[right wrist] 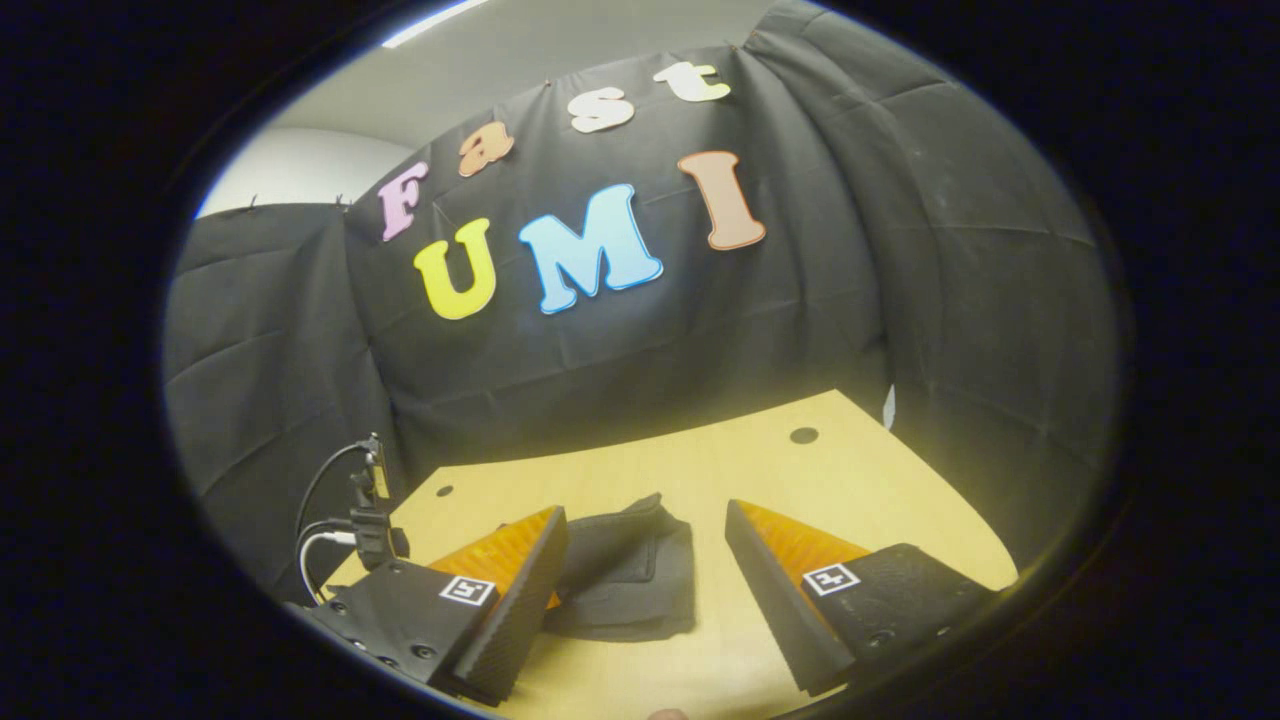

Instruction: Grasp the waist and the cuffs of the jeans and fold them to make the two legs overlap; first hold the waist and fold one-third of the jeans toward the cuffs, then hold the cuffs and fold the remaining one-third in the same direction to finish folding.

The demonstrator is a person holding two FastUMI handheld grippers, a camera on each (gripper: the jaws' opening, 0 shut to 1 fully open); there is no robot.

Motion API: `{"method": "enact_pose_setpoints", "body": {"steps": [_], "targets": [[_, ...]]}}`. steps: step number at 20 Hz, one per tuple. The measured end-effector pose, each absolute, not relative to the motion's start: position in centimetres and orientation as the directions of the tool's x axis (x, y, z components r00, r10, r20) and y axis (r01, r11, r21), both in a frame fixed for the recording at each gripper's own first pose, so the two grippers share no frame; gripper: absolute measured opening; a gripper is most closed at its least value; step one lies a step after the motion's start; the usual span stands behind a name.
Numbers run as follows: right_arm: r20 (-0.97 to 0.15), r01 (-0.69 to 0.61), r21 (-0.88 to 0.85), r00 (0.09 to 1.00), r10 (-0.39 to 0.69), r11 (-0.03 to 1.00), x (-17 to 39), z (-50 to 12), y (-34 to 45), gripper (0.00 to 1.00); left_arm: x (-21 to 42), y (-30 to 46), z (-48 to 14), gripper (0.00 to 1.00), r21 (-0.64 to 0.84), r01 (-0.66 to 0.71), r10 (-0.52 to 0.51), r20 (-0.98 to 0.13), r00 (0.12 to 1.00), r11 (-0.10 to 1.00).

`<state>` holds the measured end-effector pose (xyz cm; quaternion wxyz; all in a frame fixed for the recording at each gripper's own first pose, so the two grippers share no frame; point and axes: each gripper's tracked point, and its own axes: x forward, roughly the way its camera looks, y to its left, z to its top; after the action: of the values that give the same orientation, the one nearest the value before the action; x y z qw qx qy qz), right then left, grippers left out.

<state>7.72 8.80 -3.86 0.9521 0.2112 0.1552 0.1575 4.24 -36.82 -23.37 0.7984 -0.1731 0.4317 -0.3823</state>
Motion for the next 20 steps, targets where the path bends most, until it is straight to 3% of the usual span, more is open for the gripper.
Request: {"method": "enact_pose_setpoints", "body": {"steps": [1,2,4,7,9,13,15,16,18,19,20], "targets": [[-0.223,-0.246,0.444,0.901,0.372,0.862,7.8,-3.8,8.4,0.95,4.5,-36.8,-22.1,0.22,-0.582,0.479,-0.752,-0.544,0.372,0.658],[-0.216,-0.255,0.428,0.903,0.372,0.867,7.9,-3.7,8.0,0.95,4.8,-36.6,-20.7,0.41,-0.542,0.492,-0.731,-0.530,0.429,0.682],[-0.198,-0.265,0.361,0.915,0.351,0.894,8.2,-3.4,6.8,0.95,5.5,-35.6,-16.8,0.48,-0.464,0.516,-0.693,-0.471,0.545,0.720],[-0.158,-0.258,0.242,0.941,0.300,0.935,8.1,-2.5,5.4,0.95,6.9,-31.7,-10.4,0.93,-0.327,0.496,-0.591,-0.356,0.723,0.804],[-0.115,-0.234,0.186,0.959,0.258,0.954,7.8,-1.1,4.6,0.95,7.9,-28.7,-5.9,0.93,-0.252,0.465,-0.522,-0.255,0.814,0.849],[-0.043,-0.218,0.128,0.973,0.225,0.967,7.4,1.3,4.7,0.95,9.4,-24.4,-0.7,0.92,-0.167,0.405,-0.429,-0.150,0.891,0.899],[-0.019,-0.216,0.112,0.975,0.220,0.970,7.4,2.3,4.9,0.91,10.0,-22.5,-0.3,0.92,-0.117,0.367,-0.381,-0.145,0.913,0.923],[-0.017,-0.218,0.108,0.975,0.221,0.970,7.5,2.3,5.0,0.95,10.4,-21.8,-0.5,0.93,-0.099,0.356,-0.368,-0.146,0.918,0.929],[-0.022,-0.199,0.109,0.979,0.202,0.974,7.6,2.0,4.9,0.92,10.6,-21.6,-0.5,0.97,-0.094,0.358,-0.369,-0.154,0.917,0.929],[-0.030,-0.182,0.117,0.982,0.187,0.976,7.7,1.8,4.6,0.92,10.6,-21.3,-0.6,0.92,-0.097,0.359,-0.370,-0.170,0.913,0.928],[-0.040,-0.173,0.120,0.983,0.179,0.978,7.6,1.4,4.6,0.92,10.5,-21.1,-1.1,0.95,-0.101,0.358,-0.371,-0.182,0.911,0.928]]}}
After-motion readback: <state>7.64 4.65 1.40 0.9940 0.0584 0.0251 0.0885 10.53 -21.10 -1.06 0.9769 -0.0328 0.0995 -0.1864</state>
